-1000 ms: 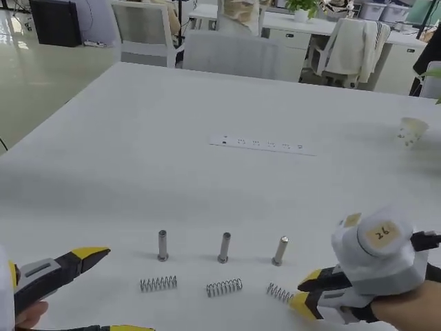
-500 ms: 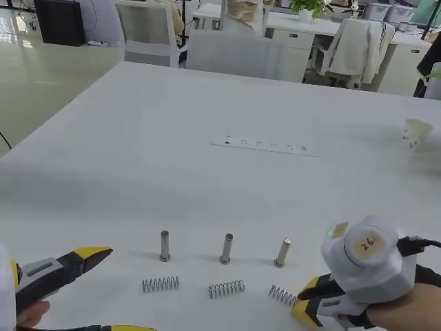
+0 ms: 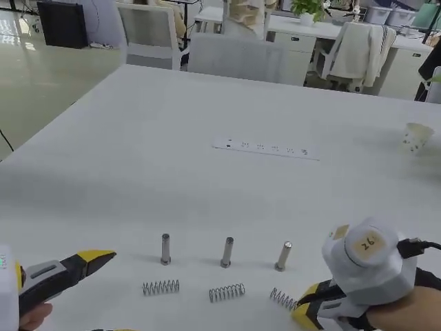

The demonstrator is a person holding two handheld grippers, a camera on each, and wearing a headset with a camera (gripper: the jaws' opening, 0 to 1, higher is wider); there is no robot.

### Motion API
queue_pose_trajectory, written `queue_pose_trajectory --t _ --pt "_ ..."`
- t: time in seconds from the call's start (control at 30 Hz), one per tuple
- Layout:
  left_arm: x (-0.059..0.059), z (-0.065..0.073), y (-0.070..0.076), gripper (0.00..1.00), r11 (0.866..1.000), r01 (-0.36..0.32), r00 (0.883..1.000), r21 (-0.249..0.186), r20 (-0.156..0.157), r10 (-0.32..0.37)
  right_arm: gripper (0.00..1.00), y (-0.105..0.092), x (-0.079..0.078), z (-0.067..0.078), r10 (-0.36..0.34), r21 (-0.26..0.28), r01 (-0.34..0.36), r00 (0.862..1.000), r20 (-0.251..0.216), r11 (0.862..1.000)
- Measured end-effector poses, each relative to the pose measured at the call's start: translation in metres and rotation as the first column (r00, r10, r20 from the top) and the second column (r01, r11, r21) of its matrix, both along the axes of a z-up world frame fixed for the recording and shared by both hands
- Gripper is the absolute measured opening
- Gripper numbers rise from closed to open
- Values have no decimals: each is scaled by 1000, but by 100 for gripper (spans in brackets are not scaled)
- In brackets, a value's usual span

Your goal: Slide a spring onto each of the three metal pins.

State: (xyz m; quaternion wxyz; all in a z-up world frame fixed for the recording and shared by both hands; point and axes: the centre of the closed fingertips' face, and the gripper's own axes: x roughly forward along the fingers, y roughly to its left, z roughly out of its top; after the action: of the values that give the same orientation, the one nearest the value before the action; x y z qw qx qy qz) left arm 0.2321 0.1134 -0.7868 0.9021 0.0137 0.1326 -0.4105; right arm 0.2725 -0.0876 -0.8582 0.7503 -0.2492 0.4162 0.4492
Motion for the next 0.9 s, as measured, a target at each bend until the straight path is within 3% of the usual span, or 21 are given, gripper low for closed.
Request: queue_pose_trajectory --t 0.53,0.9 --pt "-6 -1 -8 69 998 63 998 21 -8 -63 8 26 -12 28 81 33 -82 997 13 996" --pt "-2 2 -20 60 991 125 992 43 2 -125 8 52 -17 43 181 35 -182 983 33 983"
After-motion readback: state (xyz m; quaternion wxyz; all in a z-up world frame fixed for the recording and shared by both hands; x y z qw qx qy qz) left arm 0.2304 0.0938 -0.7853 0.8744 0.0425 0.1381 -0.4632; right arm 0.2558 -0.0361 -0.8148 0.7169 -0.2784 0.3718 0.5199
